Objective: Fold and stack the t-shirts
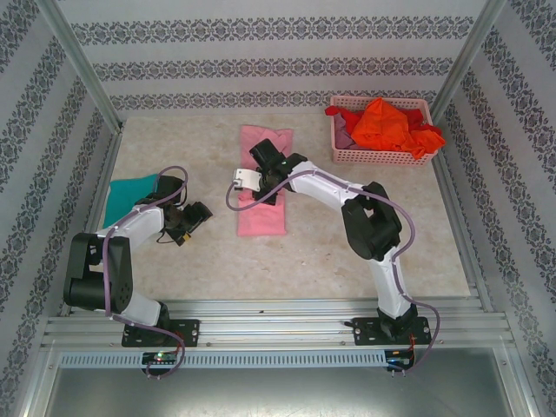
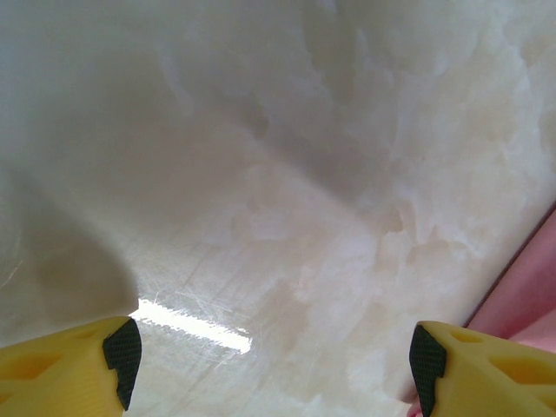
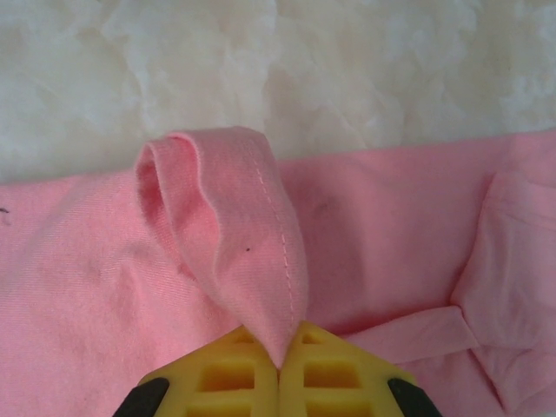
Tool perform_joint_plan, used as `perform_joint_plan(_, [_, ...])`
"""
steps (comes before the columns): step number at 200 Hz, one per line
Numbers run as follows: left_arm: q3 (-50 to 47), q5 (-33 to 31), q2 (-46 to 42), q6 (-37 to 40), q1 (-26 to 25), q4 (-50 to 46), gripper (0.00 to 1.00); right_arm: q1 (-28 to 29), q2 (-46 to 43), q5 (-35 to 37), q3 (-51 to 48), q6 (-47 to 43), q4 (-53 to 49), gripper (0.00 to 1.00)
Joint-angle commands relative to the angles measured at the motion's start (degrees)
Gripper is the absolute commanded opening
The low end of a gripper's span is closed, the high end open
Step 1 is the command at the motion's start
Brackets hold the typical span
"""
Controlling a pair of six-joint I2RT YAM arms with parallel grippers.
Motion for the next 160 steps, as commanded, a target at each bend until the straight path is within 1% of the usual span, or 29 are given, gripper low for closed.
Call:
perform_joint_plan(1, [1.59, -0.11, 0.52, 1.14, -0.39, -0.14, 0.82, -0.4, 1.64, 1.52, 1.62, -1.04, 0.32, 0.0])
perform_joint_plan(79, [1.57, 0.0, 0.3, 0.8, -0.53, -0.16, 0.82, -1.13, 4.38, 3.12, 2.04, -0.01, 2.29, 0.0])
perform_joint_plan(93, [1.66, -0.07, 0.27, 0.72, -0.68, -0.16, 0.82, -1.15, 3.8, 3.35, 1.31, 0.33, 3.54, 0.17])
perform_joint_plan(100, [1.6, 0.0, 0.21, 0.67, -0.83, -0.1, 0.82, -1.16, 3.17, 3.4, 0.54, 0.53, 4.64, 0.24])
perform_joint_plan(105, [1.72, -0.07, 0.34, 0.63, -0.98, -0.07, 0.82, -1.22, 2.47, 3.56, -0.02, 0.72, 5.48, 0.37])
perform_joint_plan(114, [1.98, -0.04, 0.41, 0.69, -1.45, 0.08, 0.82, -1.33, 1.17, 4.15, -1.2, 1.49, 7.21, 0.55])
perform_joint_plan(117, [2.1, -0.07, 0.53, 0.72, -1.68, 0.15, 0.82, -1.43, 0.6, 4.45, -1.62, 2.0, 8.04, 0.59])
perform_joint_plan(123, [2.36, -0.19, 0.57, 0.93, -2.27, 0.48, 0.82, -1.63, -0.57, 4.99, -2.65, 3.37, 9.82, 0.62])
perform_joint_plan(127, [2.53, -0.46, 0.66, 1.09, -2.76, 0.68, 0.82, -1.79, -1.44, 5.14, -3.49, 4.47, 11.3, 0.68])
perform_joint_plan(136, [3.35, -1.62, 0.87, 1.54, -4.14, 1.11, 0.82, -2.36, -3.76, 5.16, -5.98, 7.35, 15.35, 0.71])
perform_joint_plan(160, [5.19, -3.06, 2.38, 1.78, -7.98, 3.97, 0.82, -3.93, -10.4, 7.09, -13.83, 16.14, 24.91, 0.74])
